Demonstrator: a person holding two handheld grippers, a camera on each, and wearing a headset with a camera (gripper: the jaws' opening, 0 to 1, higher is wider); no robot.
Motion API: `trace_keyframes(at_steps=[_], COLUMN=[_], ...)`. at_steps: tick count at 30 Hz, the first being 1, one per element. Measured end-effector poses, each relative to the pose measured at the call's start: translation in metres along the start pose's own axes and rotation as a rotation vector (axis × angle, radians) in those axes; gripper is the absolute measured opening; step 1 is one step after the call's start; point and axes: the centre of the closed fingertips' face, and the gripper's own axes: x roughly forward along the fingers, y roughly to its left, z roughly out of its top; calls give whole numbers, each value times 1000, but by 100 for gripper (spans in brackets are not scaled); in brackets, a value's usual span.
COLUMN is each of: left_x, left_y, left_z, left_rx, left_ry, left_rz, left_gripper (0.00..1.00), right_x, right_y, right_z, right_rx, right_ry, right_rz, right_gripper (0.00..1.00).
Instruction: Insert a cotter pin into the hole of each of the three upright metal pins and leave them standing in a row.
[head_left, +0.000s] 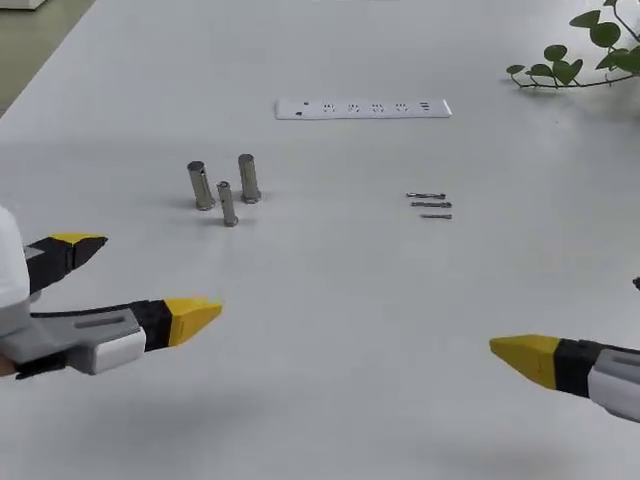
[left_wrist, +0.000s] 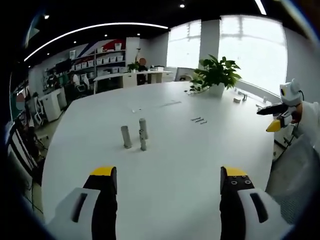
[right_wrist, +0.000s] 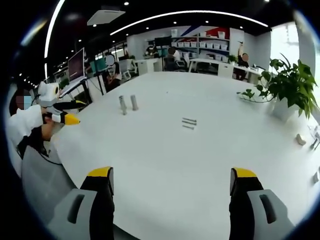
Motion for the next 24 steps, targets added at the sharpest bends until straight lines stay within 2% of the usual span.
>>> trace_keyframes(at_steps=[2,4,9,11,16,20,24], left_x=[7,21,44,53,74,88,100], left_y=[3,8,12,15,27,37,44], left_z=[5,13,21,24,30,34,39], left_rx=[15,31,50,82,92,82,40], left_ry=[-2,-6,0,6,16,14,4], left_rz=[-8,-17,-54,-56,-60,-53,-57], left_gripper=[80,78,72,70,62,58,45], right_x=[0,1,1,1,0,0,-1], right_y=[0,0,-5,-8,-14,-19,-22], right_z=[-2,-7,-10,-11,-12,-13,-13], right_rx=[-1,-4,7,12,21,28,35], right_ry=[7,24,35,36,45,46,49], right_rz=[-1,-9,-27,-31,-48,-57,-68], right_gripper=[95,95,95,95,95,95,95])
